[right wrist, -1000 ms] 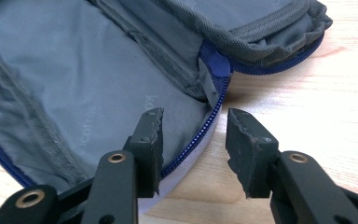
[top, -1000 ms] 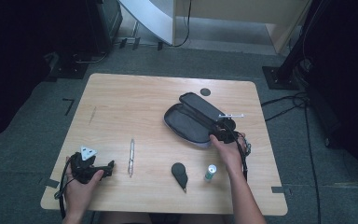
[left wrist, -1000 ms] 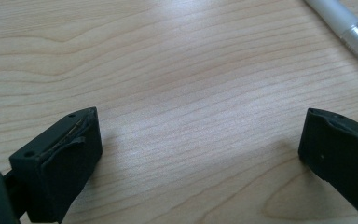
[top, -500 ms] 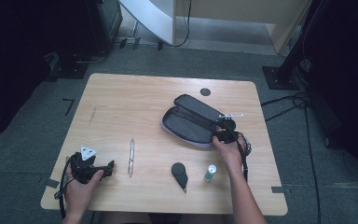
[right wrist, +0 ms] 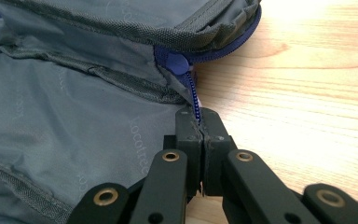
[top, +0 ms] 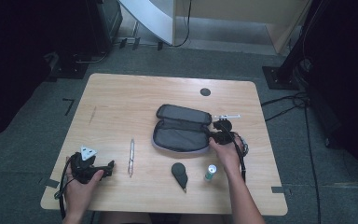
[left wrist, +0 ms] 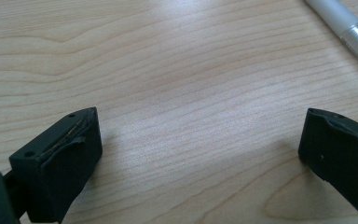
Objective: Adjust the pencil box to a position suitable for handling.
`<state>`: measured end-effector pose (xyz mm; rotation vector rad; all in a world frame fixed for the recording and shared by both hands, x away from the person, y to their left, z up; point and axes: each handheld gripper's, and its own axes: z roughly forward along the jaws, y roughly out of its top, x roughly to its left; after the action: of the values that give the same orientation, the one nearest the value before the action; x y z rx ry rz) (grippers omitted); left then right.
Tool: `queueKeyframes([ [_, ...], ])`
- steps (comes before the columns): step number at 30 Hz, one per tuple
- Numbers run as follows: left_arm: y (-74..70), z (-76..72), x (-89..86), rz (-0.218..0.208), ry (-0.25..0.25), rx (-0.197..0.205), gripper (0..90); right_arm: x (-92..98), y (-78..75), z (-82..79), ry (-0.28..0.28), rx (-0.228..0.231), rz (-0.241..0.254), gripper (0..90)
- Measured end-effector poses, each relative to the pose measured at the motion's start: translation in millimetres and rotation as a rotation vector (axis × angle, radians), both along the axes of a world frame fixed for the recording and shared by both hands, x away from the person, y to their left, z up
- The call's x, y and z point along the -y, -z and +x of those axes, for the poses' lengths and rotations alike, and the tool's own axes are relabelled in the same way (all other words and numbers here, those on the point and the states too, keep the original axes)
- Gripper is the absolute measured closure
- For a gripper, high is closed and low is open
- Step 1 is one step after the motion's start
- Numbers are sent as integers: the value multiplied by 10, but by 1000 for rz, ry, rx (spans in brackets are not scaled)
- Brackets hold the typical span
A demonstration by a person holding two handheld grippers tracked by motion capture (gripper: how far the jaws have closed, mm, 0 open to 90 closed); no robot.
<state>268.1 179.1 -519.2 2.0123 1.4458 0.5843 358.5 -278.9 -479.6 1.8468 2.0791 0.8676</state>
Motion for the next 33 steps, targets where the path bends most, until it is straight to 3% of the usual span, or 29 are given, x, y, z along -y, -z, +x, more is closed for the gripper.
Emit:
queueKeyframes([
  [9, 0, 0, -1, 1, 0, 0, 0, -76, -17, 0, -59, 28, 20, 863],
  [12, 0, 0, -1, 1, 0, 0, 0, -88, -22, 6, -67, 34, 21, 797],
  [15, 0, 0, 0, 1, 0, 0, 0, -84, -46, -15, -63, 55, 11, 649],
  [19, 0, 0, 0, 1, 0, 0, 0, -17, -155, -104, -77, 102, 36, 454],
  [25, 0, 0, 0, 1, 0, 0, 0, 33, -310, -277, -109, 176, 34, 313],
  [33, 0, 0, -1, 1, 0, 0, 0, 124, -493, -522, -103, 230, 44, 150],
])
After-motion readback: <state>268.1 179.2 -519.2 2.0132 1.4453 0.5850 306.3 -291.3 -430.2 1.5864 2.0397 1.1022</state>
